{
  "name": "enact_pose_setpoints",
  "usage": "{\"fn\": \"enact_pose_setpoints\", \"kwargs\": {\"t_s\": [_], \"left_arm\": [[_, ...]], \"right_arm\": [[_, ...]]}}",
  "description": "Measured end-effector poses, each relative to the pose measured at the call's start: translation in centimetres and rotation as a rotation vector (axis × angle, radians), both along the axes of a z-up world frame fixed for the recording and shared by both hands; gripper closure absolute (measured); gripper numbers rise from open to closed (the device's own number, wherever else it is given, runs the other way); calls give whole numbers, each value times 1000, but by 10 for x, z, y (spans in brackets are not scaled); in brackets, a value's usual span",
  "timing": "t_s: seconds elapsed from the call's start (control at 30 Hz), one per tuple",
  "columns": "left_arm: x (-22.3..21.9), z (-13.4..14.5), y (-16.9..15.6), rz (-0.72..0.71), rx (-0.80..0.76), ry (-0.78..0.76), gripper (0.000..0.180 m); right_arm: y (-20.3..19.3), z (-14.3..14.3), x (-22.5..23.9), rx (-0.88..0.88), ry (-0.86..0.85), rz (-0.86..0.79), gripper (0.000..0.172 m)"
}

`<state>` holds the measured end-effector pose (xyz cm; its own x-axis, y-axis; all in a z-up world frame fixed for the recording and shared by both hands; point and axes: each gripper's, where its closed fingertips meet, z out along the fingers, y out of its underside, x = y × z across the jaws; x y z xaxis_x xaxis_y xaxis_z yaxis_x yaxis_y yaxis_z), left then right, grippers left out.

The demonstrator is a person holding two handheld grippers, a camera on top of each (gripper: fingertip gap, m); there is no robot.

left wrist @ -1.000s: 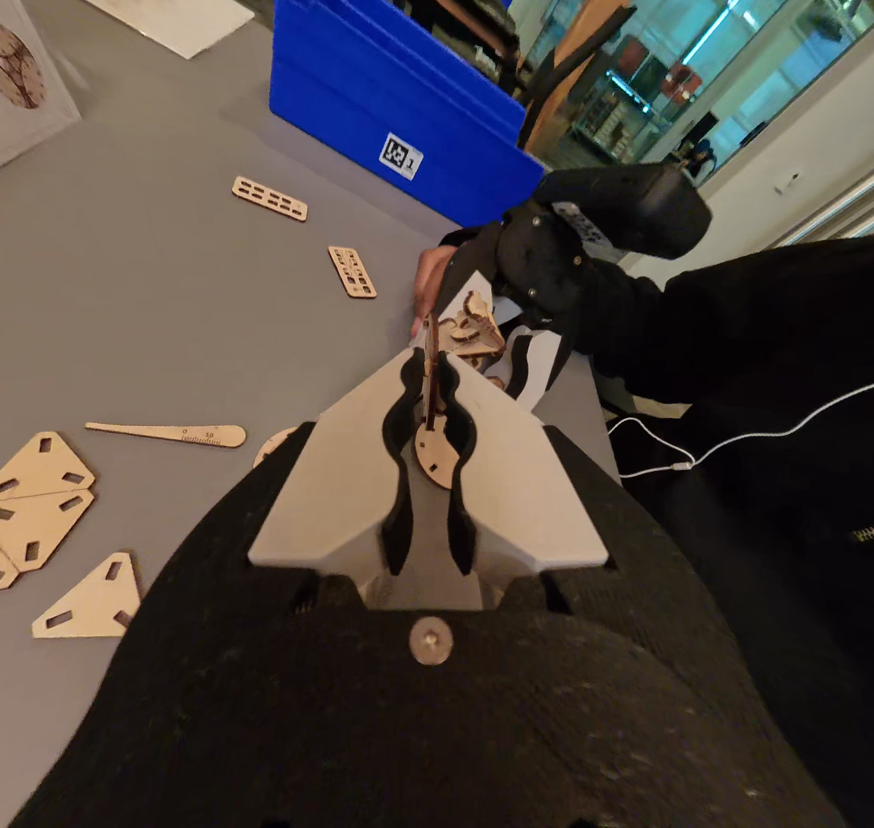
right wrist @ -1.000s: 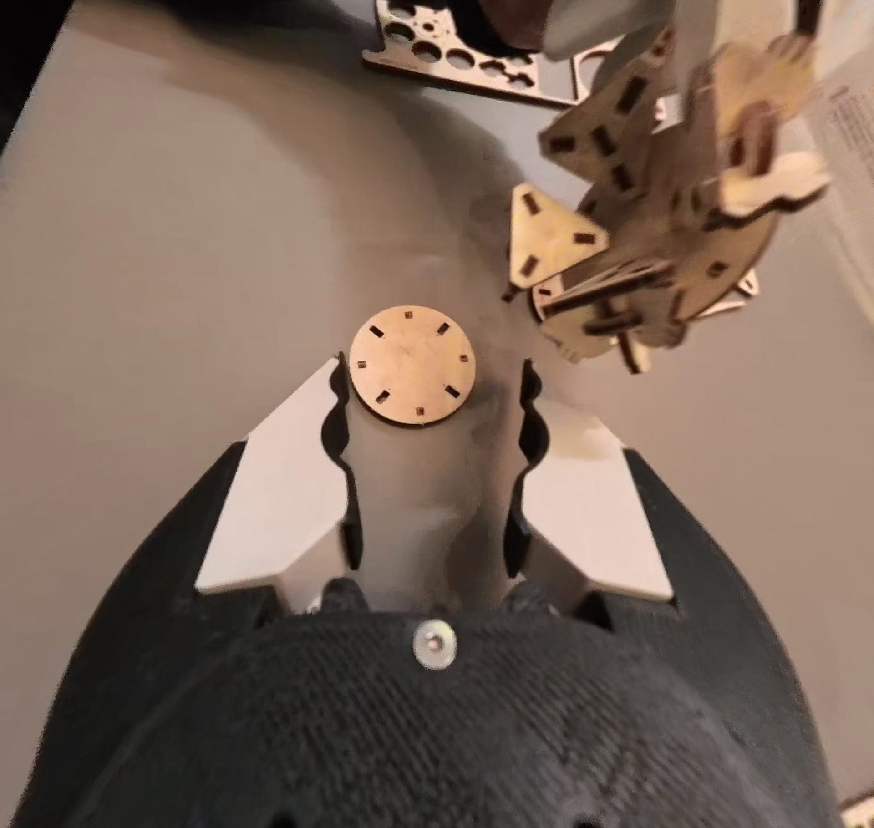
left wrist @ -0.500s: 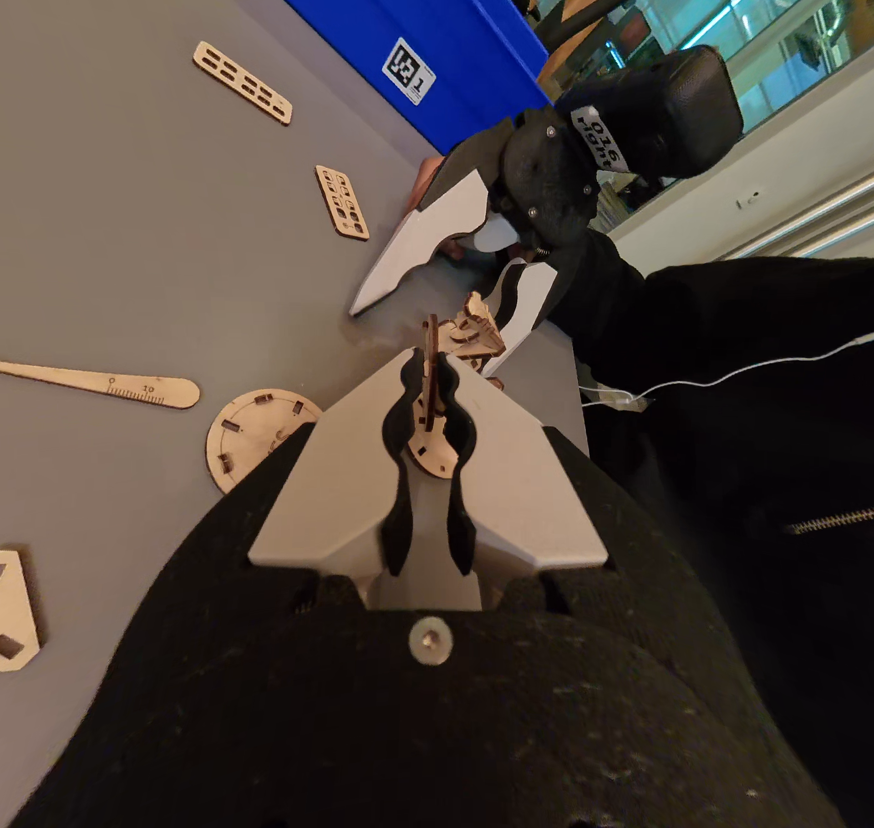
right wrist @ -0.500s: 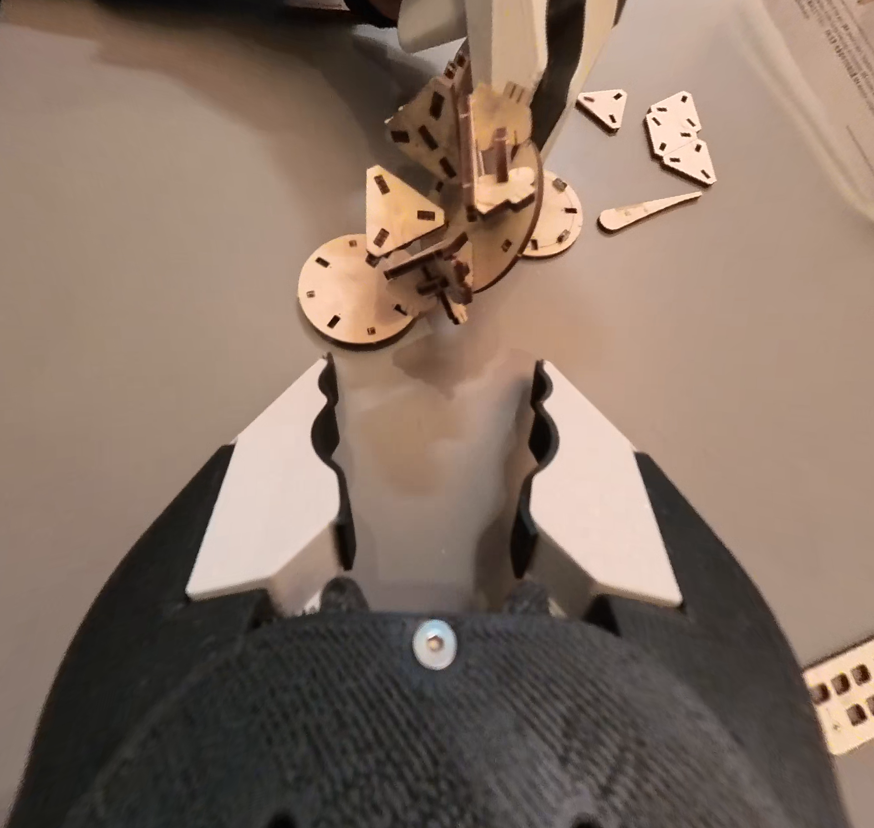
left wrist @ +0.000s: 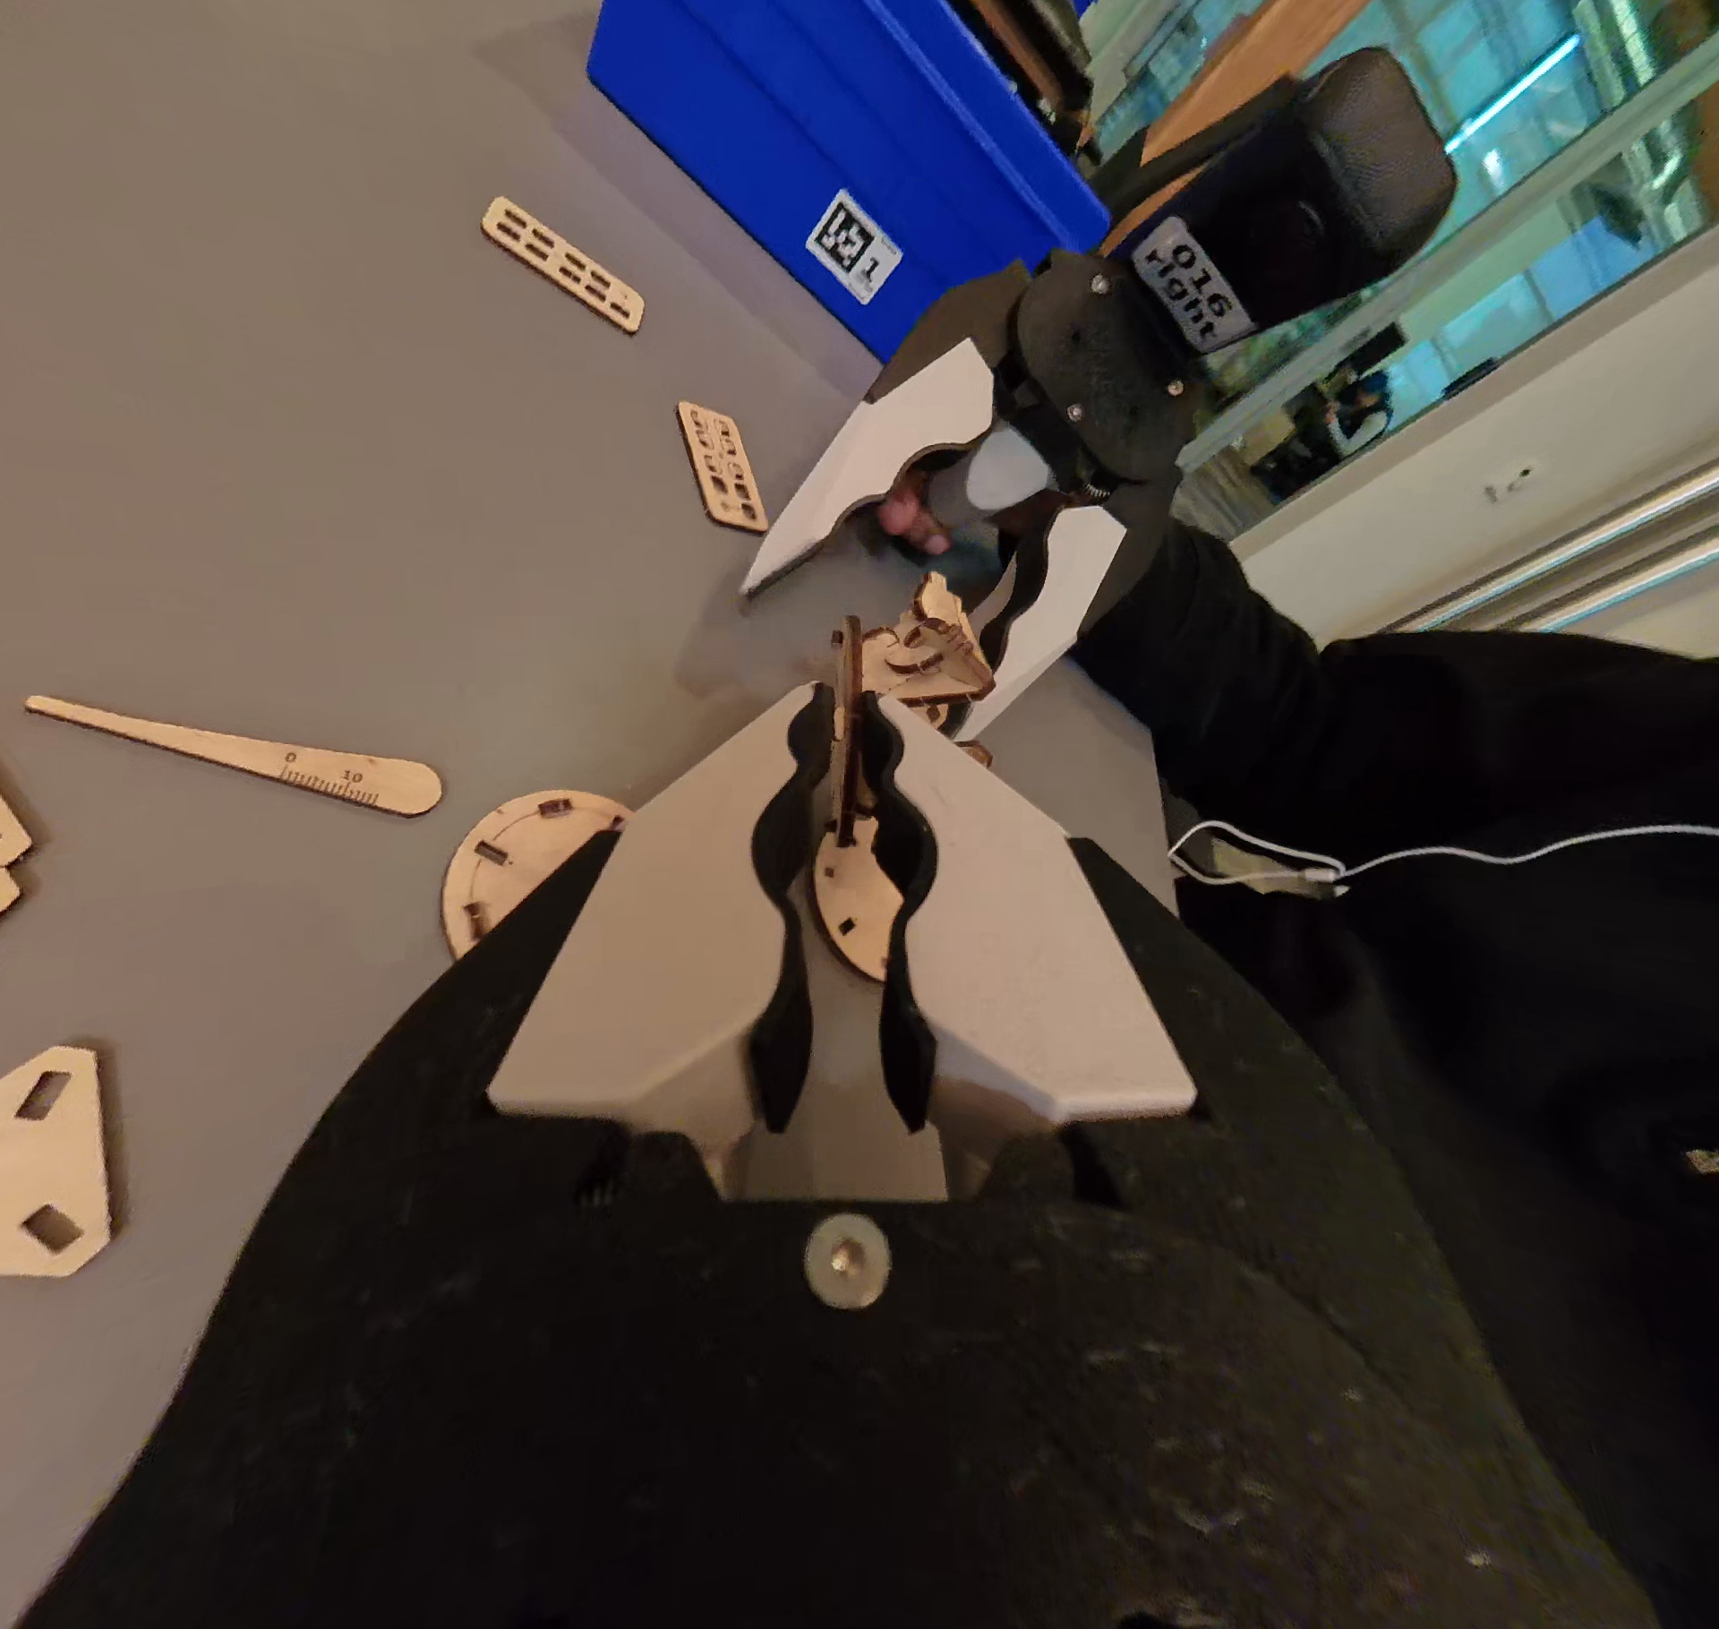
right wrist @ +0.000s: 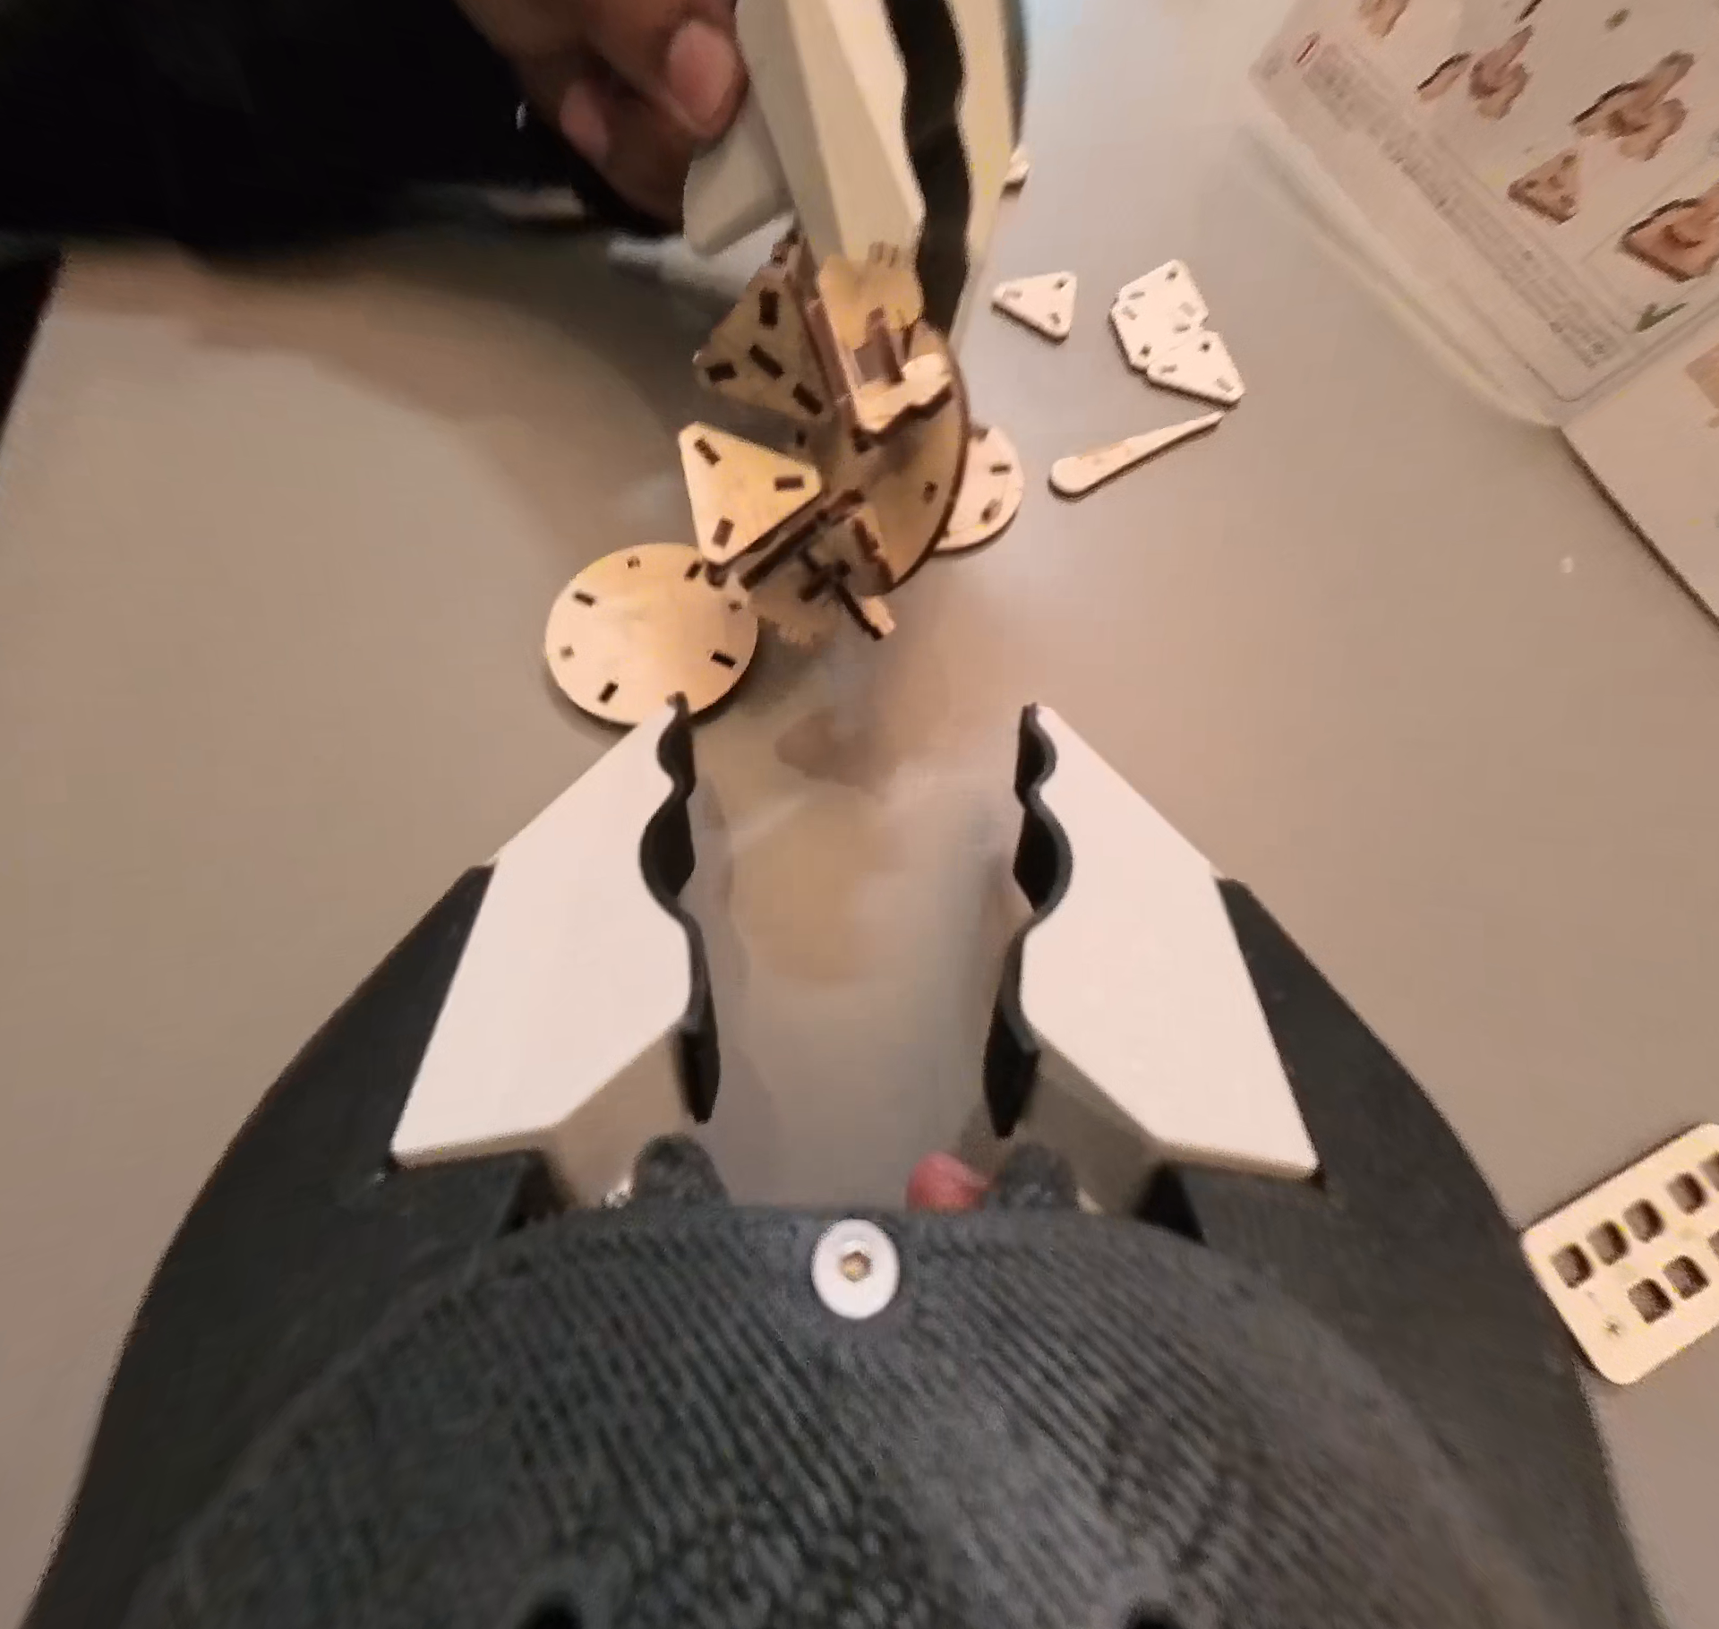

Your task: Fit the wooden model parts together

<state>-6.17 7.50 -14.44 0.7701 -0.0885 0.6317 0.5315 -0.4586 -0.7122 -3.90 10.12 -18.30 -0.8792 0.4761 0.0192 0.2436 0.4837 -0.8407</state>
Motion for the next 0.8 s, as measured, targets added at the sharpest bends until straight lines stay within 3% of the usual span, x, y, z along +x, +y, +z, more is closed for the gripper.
{"fn": "enact_pose_setpoints", "kwargs": {"t_s": [0.27,0.47,0.67,0.8], "left_arm": [[7,-4,1,7,7,-20,178],[8,-7,-6,-16,-52,41,178],[21,-15,-6,-74,-146,117,178],[27,-17,-7,-102,-187,177,178]], "right_arm": [[-1,44,4,-311,-20,22,115],[5,40,-2,-291,-12,-16,120],[-20,51,0,-363,-32,33,119],[-30,33,-2,-272,-69,31,120]]}}
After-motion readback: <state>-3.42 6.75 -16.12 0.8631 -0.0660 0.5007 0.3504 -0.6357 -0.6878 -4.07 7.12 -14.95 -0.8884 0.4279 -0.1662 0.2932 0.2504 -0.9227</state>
